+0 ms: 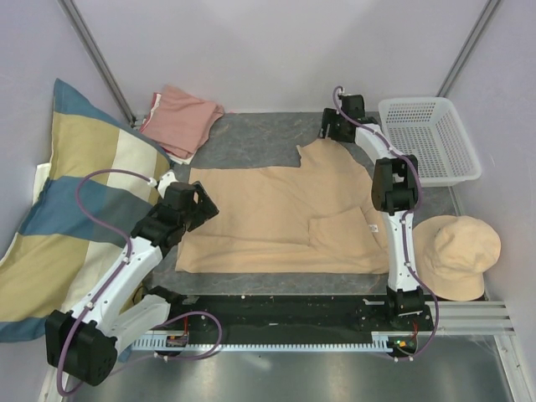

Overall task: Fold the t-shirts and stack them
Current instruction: Grap the side of the flattened tshirt furthest away from the robot with both arms

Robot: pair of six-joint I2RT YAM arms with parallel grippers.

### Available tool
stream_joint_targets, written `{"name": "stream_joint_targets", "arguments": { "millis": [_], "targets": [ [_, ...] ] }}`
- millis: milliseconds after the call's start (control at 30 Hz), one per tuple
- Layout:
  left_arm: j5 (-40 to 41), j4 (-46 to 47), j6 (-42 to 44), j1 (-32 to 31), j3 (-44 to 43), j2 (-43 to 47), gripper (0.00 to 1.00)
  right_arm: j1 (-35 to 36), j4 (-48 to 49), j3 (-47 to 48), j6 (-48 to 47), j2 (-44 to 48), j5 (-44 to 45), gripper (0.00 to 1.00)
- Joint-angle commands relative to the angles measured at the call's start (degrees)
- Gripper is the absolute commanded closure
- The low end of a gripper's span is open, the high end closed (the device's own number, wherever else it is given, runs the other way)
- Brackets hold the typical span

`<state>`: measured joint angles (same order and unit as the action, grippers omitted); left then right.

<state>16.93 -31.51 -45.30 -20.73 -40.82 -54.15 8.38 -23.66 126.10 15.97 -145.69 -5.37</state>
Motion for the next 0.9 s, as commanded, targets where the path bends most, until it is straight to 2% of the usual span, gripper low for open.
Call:
{"name": "stream_joint_targets", "arguments": {
  "millis": [0,500,700,800,867],
  "targets": [
    [0.12,-0.48,2.06,-0.10,0.65,1.59,0.00,-0.12,-1.04,5.90,-1.64,-2.14,-5.00,0.21],
    [-0.32,-0.49,1.35,-0.10,1.97,0.54,0.00,-0.82,-2.44,3.62,-4.10,-1.88,-0.44,0.20],
    [0.30,-0.66,1.62,-0.10,1.71,0.89,0.00,-1.79,-4.37,4.06,-4.36,-3.55,-1.22,0.21],
    [0.39,-0.75,1.44,-0.10,1.71,0.89,0.00,-2.23,-4.90,4.33,-4.10,-4.52,-1.84,0.25],
    [0.12,-0.84,1.35,-0.10,1.71,0.80,0.00,-2.49,-5.43,5.29,-3.58,-5.22,-2.63,0.33]
  ]
}}
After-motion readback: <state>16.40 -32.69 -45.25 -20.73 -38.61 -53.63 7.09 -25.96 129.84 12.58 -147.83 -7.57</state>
